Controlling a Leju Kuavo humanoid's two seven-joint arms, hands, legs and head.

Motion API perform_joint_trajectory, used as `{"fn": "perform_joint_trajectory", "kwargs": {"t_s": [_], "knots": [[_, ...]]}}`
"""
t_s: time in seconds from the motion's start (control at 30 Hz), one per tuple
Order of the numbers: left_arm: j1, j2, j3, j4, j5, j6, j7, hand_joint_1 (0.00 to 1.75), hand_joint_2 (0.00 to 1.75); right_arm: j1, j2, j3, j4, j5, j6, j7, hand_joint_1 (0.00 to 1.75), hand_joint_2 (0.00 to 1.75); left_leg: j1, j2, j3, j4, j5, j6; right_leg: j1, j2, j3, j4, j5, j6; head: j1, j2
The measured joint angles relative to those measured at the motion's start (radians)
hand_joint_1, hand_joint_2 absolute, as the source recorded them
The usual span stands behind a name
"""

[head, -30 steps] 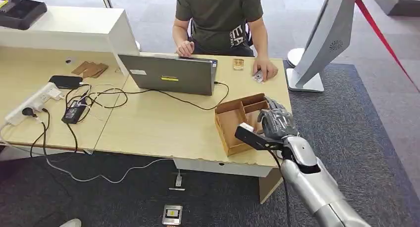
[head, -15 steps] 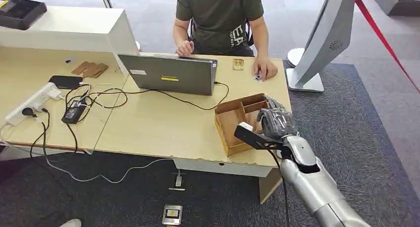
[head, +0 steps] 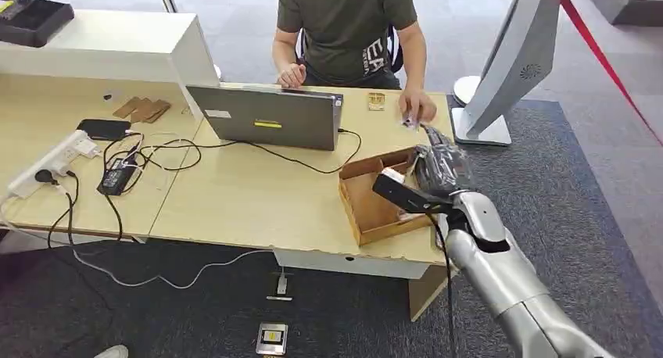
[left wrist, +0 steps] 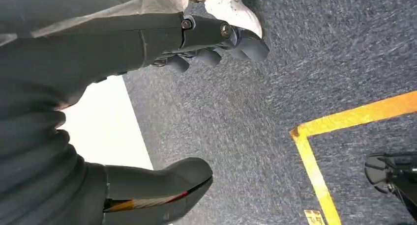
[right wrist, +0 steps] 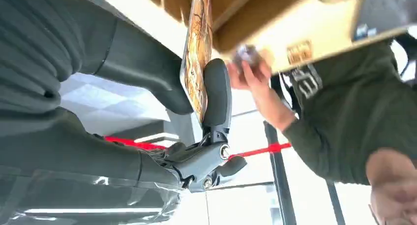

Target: Pass the card to the sensor for recognition and then transmit it.

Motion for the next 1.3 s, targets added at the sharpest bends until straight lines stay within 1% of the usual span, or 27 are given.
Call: {"fn": "perform_joint_trajectory", "kwargs": {"t_s": [0.17, 0.3, 0.53, 0.67, 1.03, 1.23, 1.27, 1.3], "knots": [[0.0, 0.0, -0.008, 0.0, 0.0, 0.0, 0.0, 0.0, 1.75, -0.09, 0.017, 0.001, 0.071, -0.031, 0.004, -0.028, 1.75, 1.75, 0.0, 0.0, 0.0, 0.0, 0.0, 0.0, 0.0, 0.0, 0.0, 0.0, 0.0, 0.0, 0.0, 0.0], [0.0, 0.0, -0.009, 0.0, 0.0, 0.0, -0.001, 0.0, 1.75, -0.127, 0.046, 0.003, 0.125, -0.04, 0.01, -0.04, 1.75, 1.75, 0.0, 0.0, 0.0, 0.0, 0.0, 0.0, 0.0, 0.0, 0.0, 0.0, 0.0, 0.0, 0.0, 0.0], [0.0, 0.0, -0.01, 0.0, 0.0, 0.0, -0.002, 0.0, 1.75, -0.154, 0.087, 0.008, 0.184, -0.041, 0.014, -0.041, 1.75, 1.75, 0.0, 0.0, 0.0, 0.0, 0.0, 0.0, 0.0, 0.0, 0.0, 0.0, 0.0, 0.0, 0.0, 0.0], [0.001, 0.0, -0.01, 0.0, 0.0, 0.0, -0.002, 0.0, 1.75, -0.164, 0.101, 0.012, 0.214, -0.043, 0.012, -0.043, 1.75, 1.75, 0.0, 0.0, 0.0, 0.0, 0.0, 0.0, 0.0, 0.0, 0.0, 0.0, 0.0, 0.0, 0.0, 0.0], [0.001, 0.0, -0.01, 0.0, 0.0, 0.0, 0.002, 0.0, 1.75, -0.177, 0.121, 0.028, 0.273, -0.063, 0.003, -0.044, 1.75, 1.75, 0.0, 0.0, 0.0, 0.0, 0.0, 0.0, 0.0, 0.0, 0.0, 0.0, 0.0, 0.0, 0.0, 0.0], [0.001, 0.0, -0.01, 0.0, 0.0, 0.0, 0.006, 0.0, 1.75, -0.179, 0.122, 0.034, 0.29, -0.07, -0.003, -0.044, 1.75, 1.75, 0.0, 0.0, 0.0, 0.0, 0.0, 0.0, 0.0, 0.0, 0.0, 0.0, 0.0, 0.0, 0.0, 0.0], [0.001, 0.0, -0.01, 0.0, 0.0, 0.0, 0.006, 0.0, 1.75, -0.18, 0.122, 0.034, 0.292, -0.072, -0.004, -0.044, 1.33, 1.75, 0.0, 0.0, 0.0, 0.0, 0.0, 0.0, 0.0, 0.0, 0.0, 0.0, 0.0, 0.0, 0.0, 0.0], [0.001, 0.0, -0.01, 0.0, 0.0, 0.0, 0.007, 0.0, 1.75, -0.18, 0.122, 0.035, 0.295, -0.073, -0.005, -0.044, 0.0, 1.75, 0.0, 0.0, 0.0, 0.0, 0.0, 0.0, 0.0, 0.0, 0.0, 0.0, 0.0, 0.0, 0.0, 0.0]]}}
